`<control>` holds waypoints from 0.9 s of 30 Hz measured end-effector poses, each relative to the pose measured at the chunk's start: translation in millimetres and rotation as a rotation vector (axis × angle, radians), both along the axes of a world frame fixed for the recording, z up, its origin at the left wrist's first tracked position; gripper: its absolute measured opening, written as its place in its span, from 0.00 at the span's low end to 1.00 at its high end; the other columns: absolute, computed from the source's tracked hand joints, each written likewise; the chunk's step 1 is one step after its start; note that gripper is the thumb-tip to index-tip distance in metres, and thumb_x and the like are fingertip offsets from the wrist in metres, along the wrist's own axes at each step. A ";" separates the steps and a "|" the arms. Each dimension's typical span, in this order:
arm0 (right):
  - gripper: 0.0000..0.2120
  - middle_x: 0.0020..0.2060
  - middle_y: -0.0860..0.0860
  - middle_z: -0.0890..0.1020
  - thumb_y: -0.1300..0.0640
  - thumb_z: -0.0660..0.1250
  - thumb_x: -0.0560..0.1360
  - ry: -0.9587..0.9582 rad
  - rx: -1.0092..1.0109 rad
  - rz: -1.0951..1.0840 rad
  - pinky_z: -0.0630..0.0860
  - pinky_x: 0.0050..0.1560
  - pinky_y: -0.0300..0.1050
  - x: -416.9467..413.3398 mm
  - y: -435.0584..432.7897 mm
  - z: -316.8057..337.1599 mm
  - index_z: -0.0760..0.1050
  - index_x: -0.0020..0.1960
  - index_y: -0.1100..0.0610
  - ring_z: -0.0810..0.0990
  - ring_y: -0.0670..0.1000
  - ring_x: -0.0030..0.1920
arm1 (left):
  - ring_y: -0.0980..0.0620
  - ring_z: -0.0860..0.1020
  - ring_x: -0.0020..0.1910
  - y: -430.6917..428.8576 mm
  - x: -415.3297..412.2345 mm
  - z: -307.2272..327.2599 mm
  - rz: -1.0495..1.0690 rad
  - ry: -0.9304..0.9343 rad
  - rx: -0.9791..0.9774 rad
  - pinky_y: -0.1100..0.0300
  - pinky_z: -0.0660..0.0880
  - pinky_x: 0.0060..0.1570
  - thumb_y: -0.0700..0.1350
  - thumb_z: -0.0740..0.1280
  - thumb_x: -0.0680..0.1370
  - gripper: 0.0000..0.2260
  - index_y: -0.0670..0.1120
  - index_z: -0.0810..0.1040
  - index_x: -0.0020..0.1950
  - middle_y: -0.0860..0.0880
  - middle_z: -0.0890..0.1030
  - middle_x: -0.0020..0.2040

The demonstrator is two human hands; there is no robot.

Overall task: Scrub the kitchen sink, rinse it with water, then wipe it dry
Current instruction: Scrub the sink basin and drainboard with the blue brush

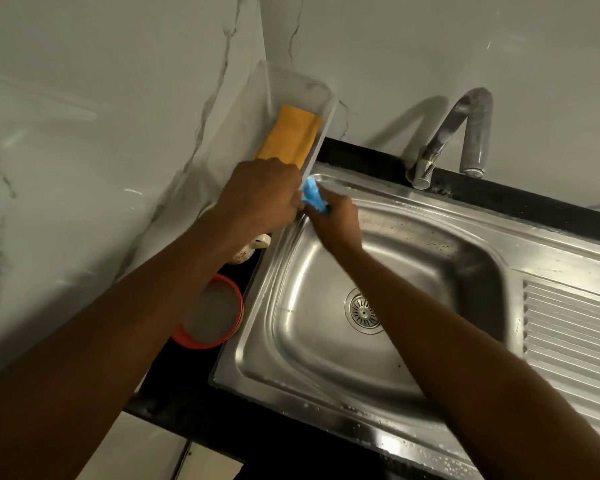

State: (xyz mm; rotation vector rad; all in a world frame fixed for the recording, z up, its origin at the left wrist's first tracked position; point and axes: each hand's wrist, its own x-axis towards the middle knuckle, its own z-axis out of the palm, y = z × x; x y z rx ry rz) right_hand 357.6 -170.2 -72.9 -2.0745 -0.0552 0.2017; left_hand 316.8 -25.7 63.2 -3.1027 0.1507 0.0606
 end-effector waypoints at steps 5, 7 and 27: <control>0.24 0.53 0.45 0.85 0.45 0.73 0.79 -0.049 -0.080 0.250 0.76 0.43 0.34 -50.6 -15.8 -12.7 0.76 0.73 0.50 0.82 0.40 0.45 | 0.47 0.75 0.42 7.4 1.1 12.7 -0.052 0.002 -0.006 0.53 0.69 0.43 0.55 0.61 0.85 0.15 0.45 0.79 0.58 0.44 0.80 0.48; 0.24 0.52 0.44 0.84 0.45 0.73 0.78 -0.061 -0.137 0.246 0.72 0.42 0.34 -36.8 -17.6 -8.2 0.77 0.72 0.50 0.79 0.39 0.43 | 0.46 0.76 0.42 7.6 1.2 15.6 -0.055 -0.008 0.007 0.53 0.68 0.42 0.55 0.61 0.85 0.15 0.45 0.79 0.57 0.45 0.78 0.46; 0.20 0.58 0.47 0.84 0.49 0.69 0.81 -0.100 -0.312 0.034 0.78 0.51 0.42 40.5 -4.8 16.5 0.74 0.73 0.47 0.77 0.41 0.48 | 0.46 0.77 0.43 9.6 10.5 24.0 -0.050 -0.012 -0.043 0.52 0.73 0.44 0.55 0.62 0.85 0.17 0.42 0.79 0.59 0.43 0.81 0.48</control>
